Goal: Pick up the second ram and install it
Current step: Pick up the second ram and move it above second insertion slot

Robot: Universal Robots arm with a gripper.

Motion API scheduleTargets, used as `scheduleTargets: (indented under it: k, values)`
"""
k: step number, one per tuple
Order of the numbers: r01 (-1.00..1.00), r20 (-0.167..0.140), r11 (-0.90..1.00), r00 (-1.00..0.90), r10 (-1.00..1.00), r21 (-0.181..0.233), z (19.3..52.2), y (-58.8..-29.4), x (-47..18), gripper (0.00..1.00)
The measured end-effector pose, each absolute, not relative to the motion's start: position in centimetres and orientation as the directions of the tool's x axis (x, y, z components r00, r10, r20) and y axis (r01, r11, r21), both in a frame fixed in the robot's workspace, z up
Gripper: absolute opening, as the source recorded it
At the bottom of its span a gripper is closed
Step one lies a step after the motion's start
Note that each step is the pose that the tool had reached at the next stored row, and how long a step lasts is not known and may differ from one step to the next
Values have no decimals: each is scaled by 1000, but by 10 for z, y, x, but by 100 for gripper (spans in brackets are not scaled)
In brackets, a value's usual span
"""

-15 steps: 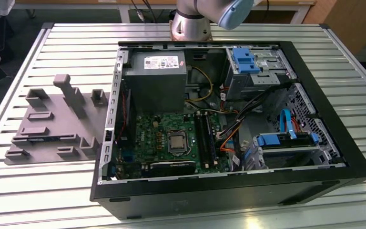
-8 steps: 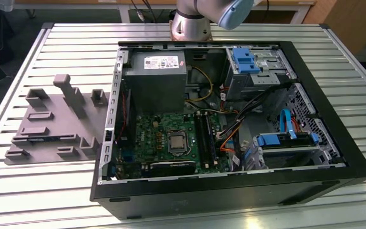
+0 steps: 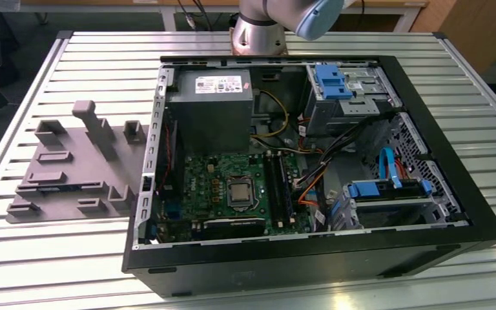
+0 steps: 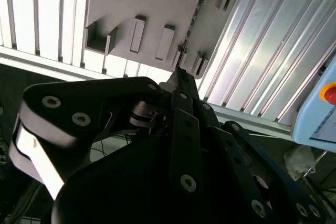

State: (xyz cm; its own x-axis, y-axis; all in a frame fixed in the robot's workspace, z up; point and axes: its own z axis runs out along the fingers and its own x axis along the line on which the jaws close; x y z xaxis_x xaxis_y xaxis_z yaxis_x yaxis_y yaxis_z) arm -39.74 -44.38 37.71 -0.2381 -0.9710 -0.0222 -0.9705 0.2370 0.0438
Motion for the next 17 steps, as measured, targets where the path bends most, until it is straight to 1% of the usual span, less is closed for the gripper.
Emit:
scheduleTargets:
  k: [6,17]
  values:
    - [-973,-22,226,-227,-974,44,377,-444,-397,11]
    - [-999,-22,30,-31,-999,44,376,-444,-397,11]
